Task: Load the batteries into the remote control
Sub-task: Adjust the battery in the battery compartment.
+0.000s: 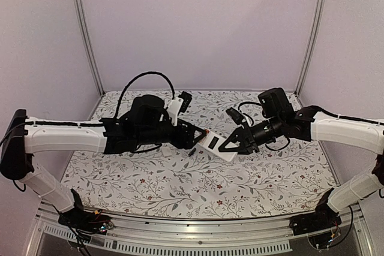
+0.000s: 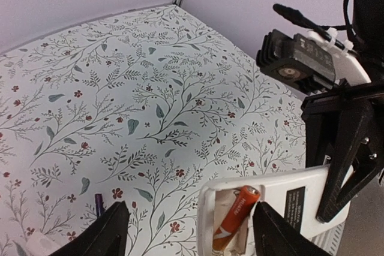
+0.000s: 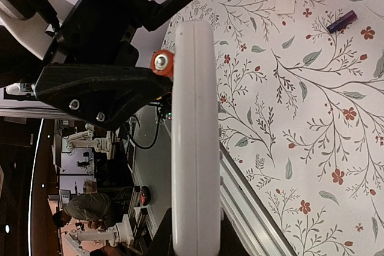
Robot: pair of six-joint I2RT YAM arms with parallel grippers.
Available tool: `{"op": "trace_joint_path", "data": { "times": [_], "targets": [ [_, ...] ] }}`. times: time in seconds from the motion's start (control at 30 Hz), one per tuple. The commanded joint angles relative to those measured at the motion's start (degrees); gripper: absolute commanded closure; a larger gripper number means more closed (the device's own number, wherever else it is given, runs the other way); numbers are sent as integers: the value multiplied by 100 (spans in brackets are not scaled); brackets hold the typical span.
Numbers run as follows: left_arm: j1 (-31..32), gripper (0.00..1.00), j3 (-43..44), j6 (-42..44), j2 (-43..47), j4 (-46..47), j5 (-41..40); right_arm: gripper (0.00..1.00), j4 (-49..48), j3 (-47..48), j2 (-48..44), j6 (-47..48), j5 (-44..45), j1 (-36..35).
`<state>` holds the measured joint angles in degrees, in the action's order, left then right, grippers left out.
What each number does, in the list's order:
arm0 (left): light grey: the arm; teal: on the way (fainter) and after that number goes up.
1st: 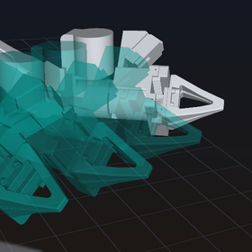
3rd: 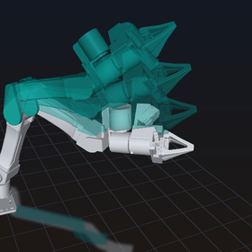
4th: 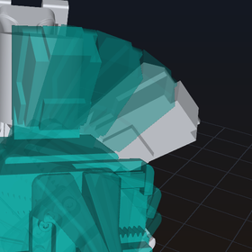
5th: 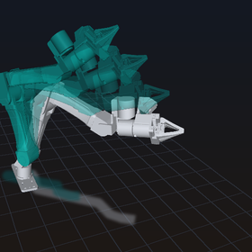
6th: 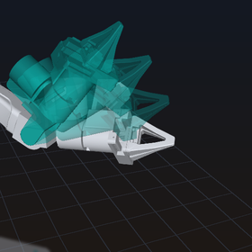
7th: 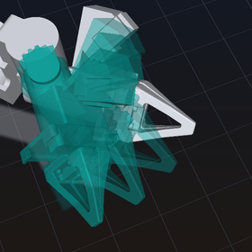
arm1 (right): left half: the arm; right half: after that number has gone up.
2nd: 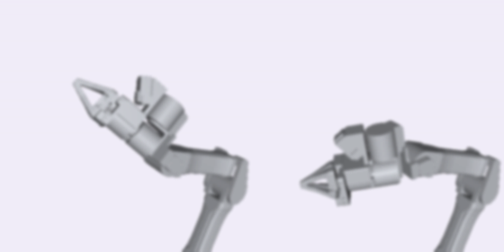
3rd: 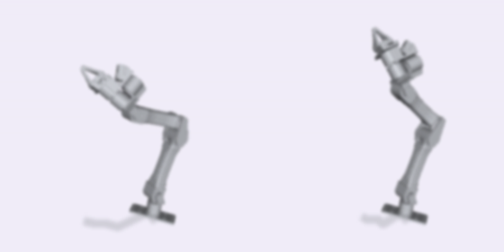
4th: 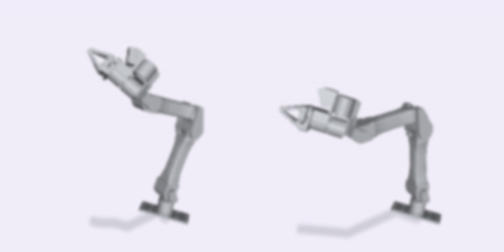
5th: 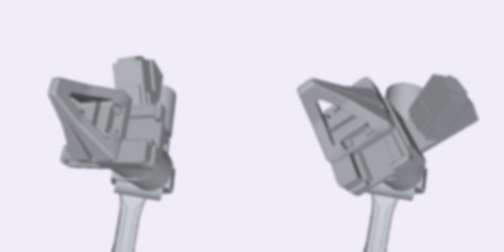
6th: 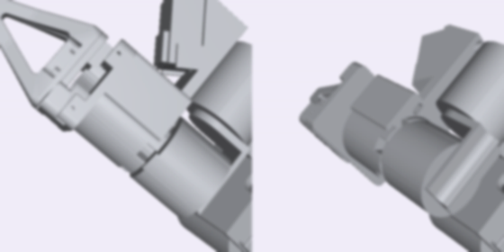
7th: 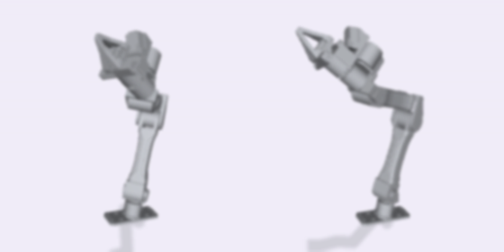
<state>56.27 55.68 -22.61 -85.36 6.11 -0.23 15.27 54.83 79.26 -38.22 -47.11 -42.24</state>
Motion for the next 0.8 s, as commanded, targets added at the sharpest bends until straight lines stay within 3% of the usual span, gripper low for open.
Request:
{"op": "trace_joint_path", "data": {
  "times": [0.0, 0.33, 0.57, 0.77],
  "targets": [
    [-119, 32, 145, -7, -144, -66, 161, 100, -34, 212, 46, 81, -120, 31],
    [-209, 41, 105, -92, -123, -33, 261, 100, -56, 212, 19, 113, -110, 31],
    [-213, 18, -89, -221, 73, 310, 372, 100, -107, 179, 19, 179, 70, 30],
    [-222, 8, -582, -751, 597, 726, -350, 100, -279, 124, -13, 189, 313, 40]
  ]
}}
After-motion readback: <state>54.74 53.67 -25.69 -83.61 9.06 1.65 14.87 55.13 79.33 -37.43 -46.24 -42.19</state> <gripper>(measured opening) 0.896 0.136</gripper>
